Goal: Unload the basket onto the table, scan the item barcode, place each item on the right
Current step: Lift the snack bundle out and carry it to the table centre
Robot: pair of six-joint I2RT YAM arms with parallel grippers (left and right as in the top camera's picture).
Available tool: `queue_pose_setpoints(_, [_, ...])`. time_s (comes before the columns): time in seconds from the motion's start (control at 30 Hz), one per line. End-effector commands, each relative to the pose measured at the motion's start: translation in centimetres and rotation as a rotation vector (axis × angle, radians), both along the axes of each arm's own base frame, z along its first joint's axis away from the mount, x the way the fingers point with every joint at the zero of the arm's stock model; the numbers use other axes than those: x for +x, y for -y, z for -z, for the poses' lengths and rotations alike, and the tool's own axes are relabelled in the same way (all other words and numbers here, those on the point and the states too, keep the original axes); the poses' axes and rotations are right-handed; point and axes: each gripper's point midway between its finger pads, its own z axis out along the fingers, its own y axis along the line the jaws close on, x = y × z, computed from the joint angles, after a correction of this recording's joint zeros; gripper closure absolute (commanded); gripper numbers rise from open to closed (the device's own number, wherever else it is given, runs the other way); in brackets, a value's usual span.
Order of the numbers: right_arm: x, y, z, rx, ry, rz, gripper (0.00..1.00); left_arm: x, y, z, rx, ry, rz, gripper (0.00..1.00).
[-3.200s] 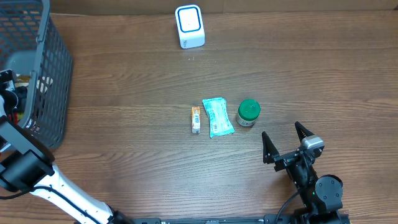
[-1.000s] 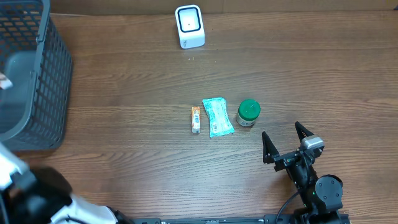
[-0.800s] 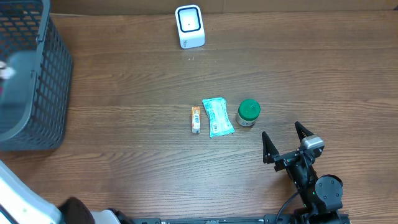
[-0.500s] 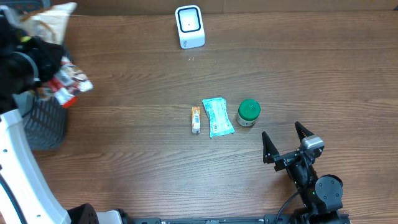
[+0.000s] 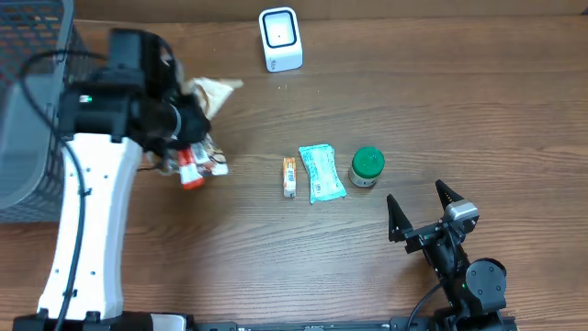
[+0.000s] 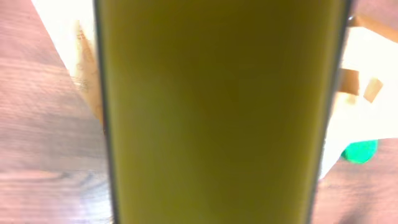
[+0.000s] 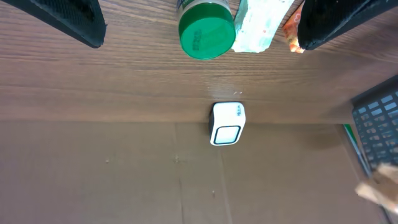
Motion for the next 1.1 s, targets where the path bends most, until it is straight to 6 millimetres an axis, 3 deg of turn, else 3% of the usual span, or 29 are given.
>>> queue_pose_setpoints(0.0, [0.0,0.1,0.2,0.004,0.002,0.003,0.00,-0.8,1.2,3.4,-0.005,-0.074,-0.028,0.96])
queue_pose_setpoints(0.23, [0.0,0.1,0.2,0.004,0.002,0.003,0.00,-2.4,5.2,10.2,-0.005,-0.145,0.038,0.96])
queue_pose_setpoints(0.37, [0.0,0.1,0.2,0.004,0.002,0.003,0.00,-2.8,6.8,12.3,-0.018,-0.145,0.043,0.96])
queue_pose_setpoints(0.63, [0.0,0.1,0.2,0.004,0.002,0.003,0.00,-3.3,9.1,14.8,0.042,-0.091,0.068,0.96])
queue_pose_setpoints(0.83, [0.0,0.1,0.2,0.004,0.002,0.003,0.00,-3.6,11.2,15.0,0.017,-0.068,0.079,0.96])
queue_pose_setpoints(1.07, [0.0,0.1,0.2,0.004,0.002,0.003,0.00,-3.5,11.2,15.0,0.007,-0.069,0.050,0.96])
